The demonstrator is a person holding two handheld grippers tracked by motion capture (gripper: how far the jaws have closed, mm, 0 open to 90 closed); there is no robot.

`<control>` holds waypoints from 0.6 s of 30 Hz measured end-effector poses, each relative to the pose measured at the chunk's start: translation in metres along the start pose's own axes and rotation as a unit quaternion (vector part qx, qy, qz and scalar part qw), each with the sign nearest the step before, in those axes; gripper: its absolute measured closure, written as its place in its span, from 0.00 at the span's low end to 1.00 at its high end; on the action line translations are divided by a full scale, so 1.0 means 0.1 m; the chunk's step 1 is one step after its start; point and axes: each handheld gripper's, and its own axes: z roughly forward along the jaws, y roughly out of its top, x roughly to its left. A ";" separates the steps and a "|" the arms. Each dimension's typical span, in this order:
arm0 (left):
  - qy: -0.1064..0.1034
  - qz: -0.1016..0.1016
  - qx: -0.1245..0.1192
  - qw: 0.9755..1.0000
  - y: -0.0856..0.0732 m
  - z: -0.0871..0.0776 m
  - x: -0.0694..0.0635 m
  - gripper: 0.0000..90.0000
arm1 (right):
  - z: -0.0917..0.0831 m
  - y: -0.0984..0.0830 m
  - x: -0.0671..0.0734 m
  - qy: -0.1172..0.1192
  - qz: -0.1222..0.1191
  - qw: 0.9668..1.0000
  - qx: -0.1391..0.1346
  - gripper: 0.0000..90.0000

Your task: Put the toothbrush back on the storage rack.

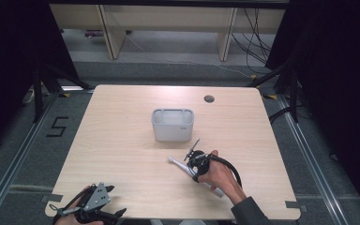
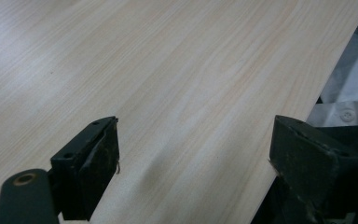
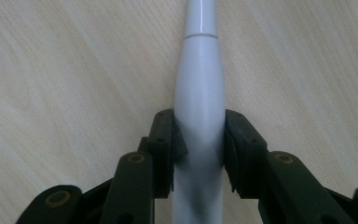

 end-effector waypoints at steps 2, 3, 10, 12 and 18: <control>0.002 0.002 0.005 1.000 0.00 0.00 0.01 0.17 | 0.00 0.01 -0.01 0.000 -0.009 1.000 0.003 0.74; 0.002 0.002 0.005 1.000 0.00 0.00 0.01 0.17 | 0.00 0.01 -0.01 0.000 -0.009 1.000 0.003 0.74; 0.003 0.003 0.006 1.000 0.00 0.00 0.01 0.17 | 0.01 0.11 -0.02 0.001 -0.020 0.999 0.033 0.74; 0.001 -0.003 0.001 1.000 0.00 0.01 -0.01 0.17 | 0.01 0.12 -0.01 0.004 -0.017 0.999 0.040 0.74; 0.002 0.001 0.003 1.000 0.00 0.01 -0.01 0.17 | 0.02 0.16 -0.02 0.005 -0.030 0.998 0.051 0.74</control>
